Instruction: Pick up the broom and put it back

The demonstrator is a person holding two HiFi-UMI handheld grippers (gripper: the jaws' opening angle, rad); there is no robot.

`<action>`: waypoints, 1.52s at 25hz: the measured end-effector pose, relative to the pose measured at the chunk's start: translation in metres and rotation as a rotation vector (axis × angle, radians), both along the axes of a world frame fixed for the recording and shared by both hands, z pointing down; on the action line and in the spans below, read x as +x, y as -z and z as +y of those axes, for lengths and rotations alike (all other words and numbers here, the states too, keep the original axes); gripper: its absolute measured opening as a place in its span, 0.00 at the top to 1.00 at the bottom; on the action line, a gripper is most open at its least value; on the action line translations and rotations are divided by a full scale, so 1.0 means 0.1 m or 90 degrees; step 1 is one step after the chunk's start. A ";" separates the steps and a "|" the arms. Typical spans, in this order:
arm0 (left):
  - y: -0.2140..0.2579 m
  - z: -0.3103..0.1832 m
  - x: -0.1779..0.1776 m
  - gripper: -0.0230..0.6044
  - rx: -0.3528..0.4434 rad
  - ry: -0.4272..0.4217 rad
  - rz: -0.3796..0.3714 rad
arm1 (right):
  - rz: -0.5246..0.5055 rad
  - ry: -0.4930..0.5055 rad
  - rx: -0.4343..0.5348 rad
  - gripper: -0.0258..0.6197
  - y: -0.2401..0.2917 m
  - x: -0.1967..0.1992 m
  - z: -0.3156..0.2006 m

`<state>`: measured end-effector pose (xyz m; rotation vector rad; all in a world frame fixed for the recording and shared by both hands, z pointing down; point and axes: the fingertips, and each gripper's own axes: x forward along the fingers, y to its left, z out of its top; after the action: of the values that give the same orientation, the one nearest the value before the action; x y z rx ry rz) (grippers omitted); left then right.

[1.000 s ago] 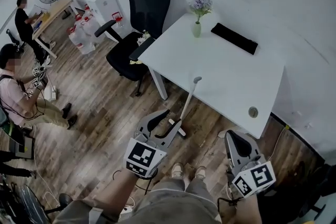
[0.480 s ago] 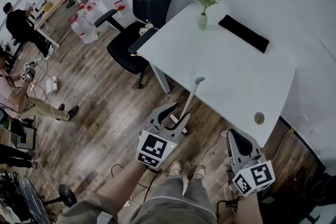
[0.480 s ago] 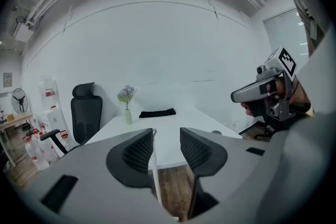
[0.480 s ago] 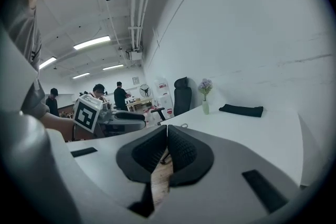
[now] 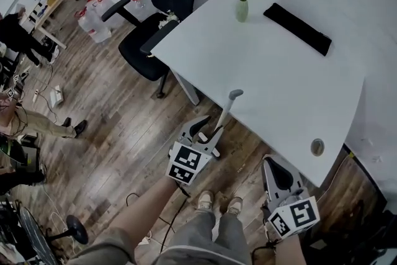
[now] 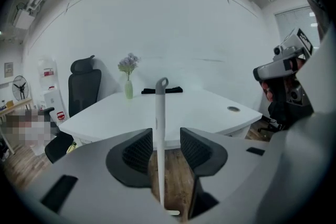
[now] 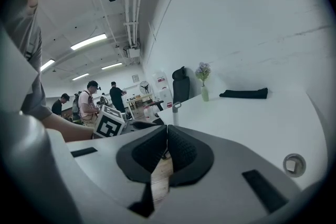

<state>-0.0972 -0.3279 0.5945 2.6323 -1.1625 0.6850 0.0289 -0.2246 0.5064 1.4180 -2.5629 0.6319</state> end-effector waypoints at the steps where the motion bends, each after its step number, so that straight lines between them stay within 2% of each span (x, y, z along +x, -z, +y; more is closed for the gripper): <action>1: -0.12 -0.05 0.01 0.68 -0.007 -0.001 -0.005 | -0.001 0.000 -0.003 0.91 -0.08 0.00 -0.02; 6: -0.61 -0.23 0.10 0.67 -0.029 -0.007 -0.022 | -0.005 -0.001 -0.017 0.91 -0.51 0.02 -0.04; 12: -1.10 -0.37 0.24 0.67 -0.029 -0.018 -0.026 | -0.003 -0.005 -0.010 0.91 -0.90 0.10 0.02; 17: -1.36 -0.42 0.27 0.67 -0.027 -0.005 -0.020 | -0.002 -0.008 -0.016 0.91 -1.19 0.17 0.13; 18: -1.38 -0.42 0.28 0.71 -0.021 -0.001 -0.021 | -0.001 -0.008 -0.017 0.91 -1.23 0.19 0.15; 19: -1.38 -0.42 0.28 0.80 -0.016 0.001 -0.022 | -0.001 -0.009 -0.017 0.91 -1.26 0.21 0.17; 20: -1.39 -0.41 0.29 0.81 -0.012 -0.001 -0.026 | -0.001 -0.010 -0.017 0.91 -1.27 0.23 0.19; 25: -1.34 -0.27 0.27 0.81 -0.017 0.001 -0.037 | -0.001 -0.019 -0.017 0.91 -1.21 0.33 0.30; 30: -1.16 0.18 0.23 0.81 0.003 0.012 -0.046 | 0.003 -0.026 -0.021 0.91 -0.97 0.41 0.47; 38: -0.37 0.71 0.18 0.82 0.001 0.044 0.000 | 0.009 -0.026 -0.011 0.91 -0.21 0.41 0.79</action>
<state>-0.0793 -0.2565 0.6316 2.5792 -1.2485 0.6717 0.0697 -0.1455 0.5277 1.4668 -2.5169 0.6461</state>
